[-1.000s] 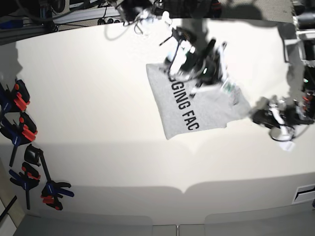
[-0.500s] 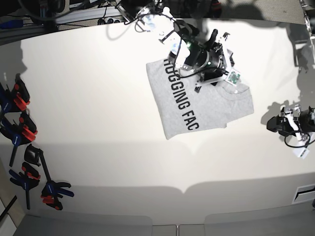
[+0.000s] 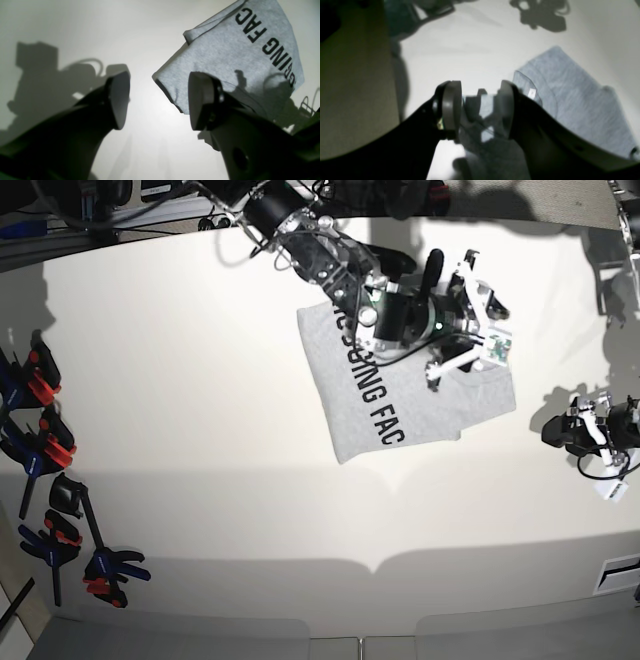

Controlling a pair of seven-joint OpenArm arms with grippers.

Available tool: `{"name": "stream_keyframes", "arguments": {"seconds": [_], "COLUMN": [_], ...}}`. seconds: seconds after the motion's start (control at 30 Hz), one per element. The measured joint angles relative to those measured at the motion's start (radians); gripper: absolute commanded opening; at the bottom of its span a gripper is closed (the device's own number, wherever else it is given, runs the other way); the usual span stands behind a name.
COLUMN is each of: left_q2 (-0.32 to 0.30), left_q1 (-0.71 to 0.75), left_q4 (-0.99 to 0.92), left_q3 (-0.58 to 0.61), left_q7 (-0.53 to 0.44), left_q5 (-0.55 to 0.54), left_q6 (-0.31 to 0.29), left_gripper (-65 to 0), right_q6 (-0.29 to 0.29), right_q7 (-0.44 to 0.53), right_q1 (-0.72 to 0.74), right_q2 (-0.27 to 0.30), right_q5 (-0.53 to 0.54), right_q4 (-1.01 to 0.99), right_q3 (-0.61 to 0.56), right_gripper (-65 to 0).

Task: Fold the T-shirt properly
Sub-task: 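Flip the bundle over with the right gripper, exposing the printed text, then grasp the shirt with both grippers and lift it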

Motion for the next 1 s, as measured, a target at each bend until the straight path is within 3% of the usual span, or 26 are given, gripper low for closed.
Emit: {"name": "stream_keyframes", "arguments": {"seconds": [0.07,0.17,0.23,0.3,0.37,0.43,0.5,0.63,0.83,1.0], "left_q2": [0.000,0.000,0.000,0.001,0.026,0.087,0.175,0.313,0.412,0.500], "left_q1": [0.000,0.000,0.000,0.006,0.016,0.045,0.089,0.181,0.289,0.469], "left_q4": [0.000,0.000,0.000,0.000,0.001,0.019,0.051,0.137,0.309,0.313], "left_q3": [0.000,0.000,0.000,0.000,-0.002,-0.003,-0.001,0.004,-0.005,-0.001], "left_q7": [0.000,0.003,0.046,0.106,0.170,0.165,0.164,0.181,0.161,0.100], "left_q5": [0.000,0.000,-0.014,-0.136,-0.277,-0.373,-0.402,-0.402,-0.381,-0.047], "left_q6": [0.000,0.000,0.005,0.037,0.001,-0.041,-0.043,-0.044,-0.054,-0.062], "left_gripper": [-30.4,-30.4,-30.4,-30.4,-30.4,-30.4,-30.4,-30.4,-30.4,-30.4], "right_q6": [-0.006,-0.116,-0.159,-0.164,-0.165,-0.148,-0.114,-0.109,-0.109,-0.110], "right_q7": [0.016,0.058,0.109,0.132,0.130,0.135,0.145,0.170,0.214,0.223], "right_q1": [0.014,0.035,0.051,0.076,0.106,0.138,0.172,0.236,0.262,0.271], "right_q2": [-0.003,-0.002,-0.002,-0.003,-0.003,-0.002,-0.005,-0.007,-0.008,0.005], "right_q5": [-0.101,-0.206,-0.218,-0.208,-0.149,-0.109,-0.099,-0.119,-0.198,-0.198], "right_q4": [0.000,0.000,-0.002,-0.030,-0.097,-0.182,-0.280,-0.482,-0.671,-0.699], "right_q3": [0.027,0.124,0.225,0.326,0.412,0.476,0.516,0.553,0.553,0.553], "right_gripper": [-40.9,-40.9,-41.1,-41.1,-41.1,-41.1,-41.1,-41.1,-41.1,-41.1]}}
